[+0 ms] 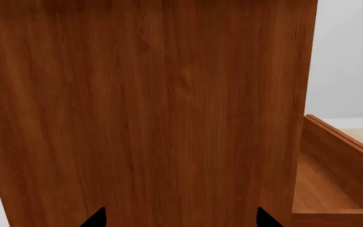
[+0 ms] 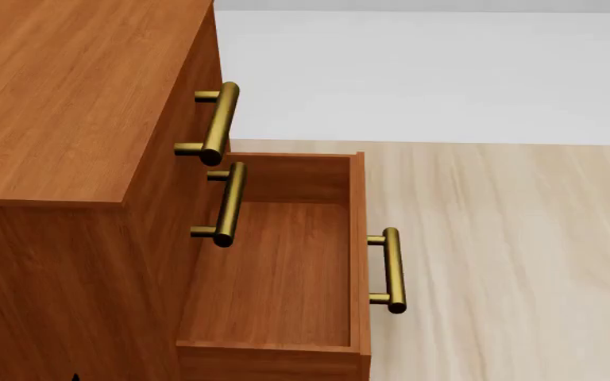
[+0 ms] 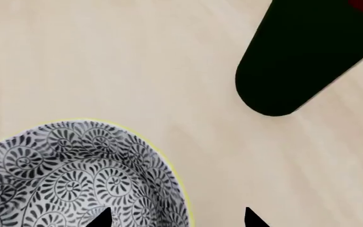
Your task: Put the bowl in the bottom drawer of the cabinet.
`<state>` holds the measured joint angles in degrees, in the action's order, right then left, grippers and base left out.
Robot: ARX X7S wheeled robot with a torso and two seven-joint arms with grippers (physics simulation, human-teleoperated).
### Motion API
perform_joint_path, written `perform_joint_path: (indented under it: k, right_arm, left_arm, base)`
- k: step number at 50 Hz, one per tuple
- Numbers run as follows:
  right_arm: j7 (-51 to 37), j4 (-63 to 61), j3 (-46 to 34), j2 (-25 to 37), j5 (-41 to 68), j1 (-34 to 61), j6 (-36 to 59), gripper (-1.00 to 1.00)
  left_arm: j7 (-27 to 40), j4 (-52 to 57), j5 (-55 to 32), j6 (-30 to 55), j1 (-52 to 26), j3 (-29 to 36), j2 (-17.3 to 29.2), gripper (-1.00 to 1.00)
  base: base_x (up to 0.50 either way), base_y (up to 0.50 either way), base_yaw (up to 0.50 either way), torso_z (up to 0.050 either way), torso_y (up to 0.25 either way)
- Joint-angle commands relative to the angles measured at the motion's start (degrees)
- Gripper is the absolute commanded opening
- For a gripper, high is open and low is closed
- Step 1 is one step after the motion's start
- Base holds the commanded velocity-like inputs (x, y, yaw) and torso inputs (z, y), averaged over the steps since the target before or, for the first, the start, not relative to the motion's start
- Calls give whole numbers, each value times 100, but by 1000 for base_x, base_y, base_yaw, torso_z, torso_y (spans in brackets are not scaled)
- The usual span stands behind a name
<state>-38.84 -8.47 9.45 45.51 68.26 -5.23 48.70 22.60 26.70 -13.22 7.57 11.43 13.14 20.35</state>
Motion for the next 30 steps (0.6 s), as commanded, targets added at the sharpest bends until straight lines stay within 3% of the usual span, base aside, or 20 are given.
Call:
perform_joint_path:
  k: [1,23,24,30]
  right_arm:
    - [216,366,-273,-76,-241,204,-66,100]
    - [515,827,-538,-204,-466,413,-182,100]
    - [548,791,-554,-197,-482,403,-198,-100]
    - [549,507,-603,-154,-511,394,-211,-100]
  left_arm:
    - [24,8,-10,-9,4,10,13,100]
    - [56,5,-43,0,-27,25,39,100]
    - [59,7,-41,4,-30,28,41,100]
    - [78,36,-53,22,-34,26,52,100]
  base:
    - [0,0,0,0,0]
    - [1,0,0,0,0]
    - [0,0,3,0,0]
    - [2,0,1,0,0]
